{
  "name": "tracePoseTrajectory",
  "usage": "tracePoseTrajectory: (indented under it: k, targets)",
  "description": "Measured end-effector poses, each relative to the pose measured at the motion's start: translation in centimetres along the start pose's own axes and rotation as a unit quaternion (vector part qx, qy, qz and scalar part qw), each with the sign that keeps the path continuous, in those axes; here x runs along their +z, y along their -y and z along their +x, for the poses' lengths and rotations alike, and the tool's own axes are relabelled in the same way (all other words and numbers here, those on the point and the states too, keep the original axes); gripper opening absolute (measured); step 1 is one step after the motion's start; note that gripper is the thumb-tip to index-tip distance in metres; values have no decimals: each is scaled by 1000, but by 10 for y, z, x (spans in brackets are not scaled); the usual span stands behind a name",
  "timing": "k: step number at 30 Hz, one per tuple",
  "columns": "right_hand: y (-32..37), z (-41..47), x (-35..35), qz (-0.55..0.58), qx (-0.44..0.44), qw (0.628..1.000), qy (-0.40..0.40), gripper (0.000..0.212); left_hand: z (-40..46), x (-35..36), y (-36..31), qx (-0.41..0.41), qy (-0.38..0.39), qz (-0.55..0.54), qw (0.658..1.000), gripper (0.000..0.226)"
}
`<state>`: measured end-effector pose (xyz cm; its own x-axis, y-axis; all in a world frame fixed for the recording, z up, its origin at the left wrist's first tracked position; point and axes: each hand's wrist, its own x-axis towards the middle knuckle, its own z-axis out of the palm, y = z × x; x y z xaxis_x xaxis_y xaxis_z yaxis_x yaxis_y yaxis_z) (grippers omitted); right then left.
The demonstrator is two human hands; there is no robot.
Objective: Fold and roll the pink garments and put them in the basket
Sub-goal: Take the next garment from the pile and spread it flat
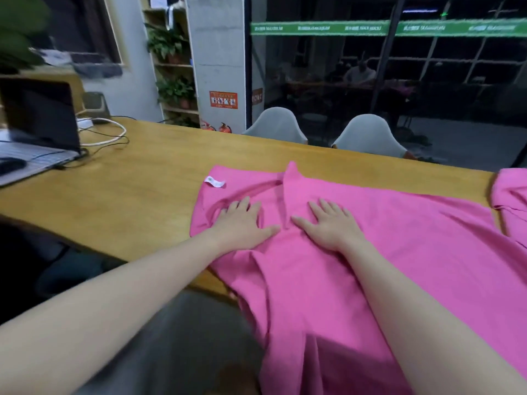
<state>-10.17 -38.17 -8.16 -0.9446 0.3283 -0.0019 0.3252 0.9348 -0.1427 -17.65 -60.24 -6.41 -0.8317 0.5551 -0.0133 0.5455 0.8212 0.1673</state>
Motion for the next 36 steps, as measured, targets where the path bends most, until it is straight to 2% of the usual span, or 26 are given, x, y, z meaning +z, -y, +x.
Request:
tracePoseTrajectory:
  k: [4, 11, 15, 17, 20, 22, 23, 25, 28, 30, 34, 36]
  targets:
    - [-7, -10, -1, -8, -14, 1000, 1, 116, -36, -4, 54, -36, 14, -1, 999, 121]
    - [-14, -14, -1, -15, -31, 999, -12, 105, -43, -10, 99, 39, -2, 0, 999, 113]
    - [-12, -16, -1, -12, -25, 999, -18, 96, -33, -21, 112, 44, -16, -8, 999, 99]
    - [-12, -19, -3, 9, -31, 998, -47, 92, -37, -25, 106, 33, -28, 40, 998, 87]
    - [-9, -29, -8, 11, -61, 990, -129, 79, -60, -29, 76, -26, -52, 113, 992, 62]
    - [-1, -38, -10, -21, -84, 984, -158, 58, -81, -23, 47, -80, -64, 93, 990, 34]
    - [6, -43, -10, -29, -86, 984, -152, 51, -89, -18, 35, -113, -52, 80, 989, 30]
    - [17, -49, -3, -31, -73, 992, -98, 56, -101, -6, 18, -183, -21, 41, 982, 39]
    - [19, -56, 1, -8, -56, 998, -4, 83, -107, 8, 18, -225, -21, 3, 974, 59]
    - [14, -60, -1, -7, -62, 998, 13, 90, -109, 10, 40, -194, -51, -9, 980, 66]
    - [10, -63, -3, -5, -63, 998, 12, 91, -113, 0, 96, -145, -54, 11, 988, 85]
    - [9, -61, -2, -3, -64, 998, 9, 91, -110, -4, 118, -137, -64, 6, 989, 83]
